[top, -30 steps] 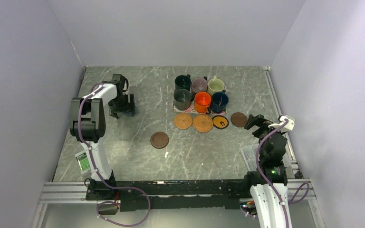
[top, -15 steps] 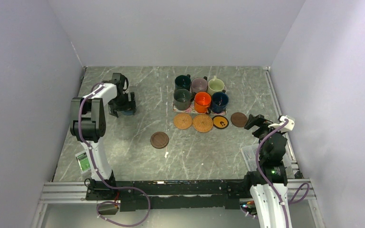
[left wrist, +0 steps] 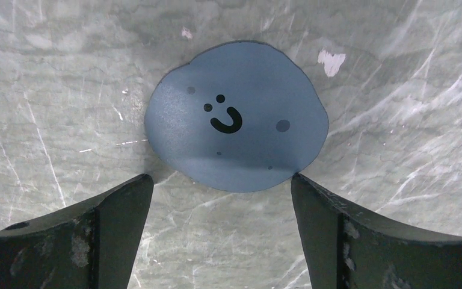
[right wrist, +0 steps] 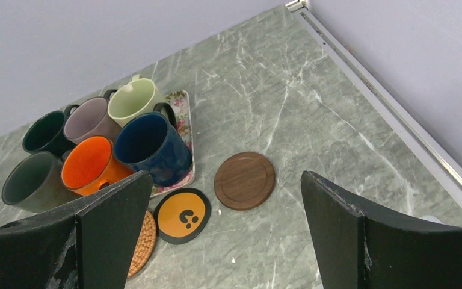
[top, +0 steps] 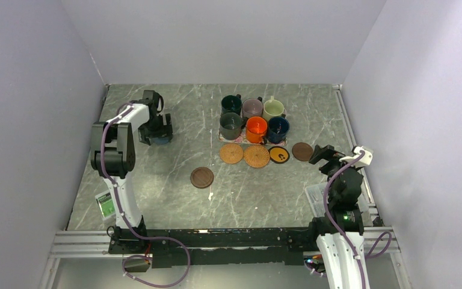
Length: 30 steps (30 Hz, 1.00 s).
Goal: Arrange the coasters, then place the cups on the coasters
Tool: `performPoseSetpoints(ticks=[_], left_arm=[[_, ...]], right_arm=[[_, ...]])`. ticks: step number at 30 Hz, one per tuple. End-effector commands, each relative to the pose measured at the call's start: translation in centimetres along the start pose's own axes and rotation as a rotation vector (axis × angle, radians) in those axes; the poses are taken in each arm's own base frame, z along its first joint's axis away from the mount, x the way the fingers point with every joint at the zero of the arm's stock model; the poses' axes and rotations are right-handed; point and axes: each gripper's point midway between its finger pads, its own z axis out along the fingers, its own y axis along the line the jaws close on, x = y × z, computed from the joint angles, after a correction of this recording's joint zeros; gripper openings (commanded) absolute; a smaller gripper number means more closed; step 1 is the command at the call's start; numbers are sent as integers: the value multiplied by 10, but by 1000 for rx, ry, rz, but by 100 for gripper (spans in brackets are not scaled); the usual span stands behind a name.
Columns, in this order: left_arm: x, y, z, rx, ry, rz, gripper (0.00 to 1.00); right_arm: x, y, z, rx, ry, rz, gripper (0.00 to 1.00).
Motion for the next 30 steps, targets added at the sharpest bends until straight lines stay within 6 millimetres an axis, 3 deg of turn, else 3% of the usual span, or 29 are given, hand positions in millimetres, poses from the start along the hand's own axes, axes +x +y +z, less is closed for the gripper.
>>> performPoseSetpoints(ticks=[1, 9, 13, 17, 23, 30], left_arm=[[7, 6, 32, 19, 20, -77, 91], [-2, 34, 31, 5, -1, -153, 91], [-1, 33, 33, 22, 6, -155, 91], [-10, 26, 21, 65, -31, -158, 92], [-38, 19, -32, 101, -178, -145, 94], [-49, 5, -121, 196, -360, -107, 94]], right_arm=[[-27, 6, -4, -13, -80, 11, 100], [-23, 7, -1, -20, -60, 7, 100], [-25, 7, -3, -18, -64, 2, 100], [-29, 8, -5, -28, -78, -5, 100], [-24, 39, -2, -199, -35, -59, 98], [-8, 88, -3, -475, 99, -89, 90]])
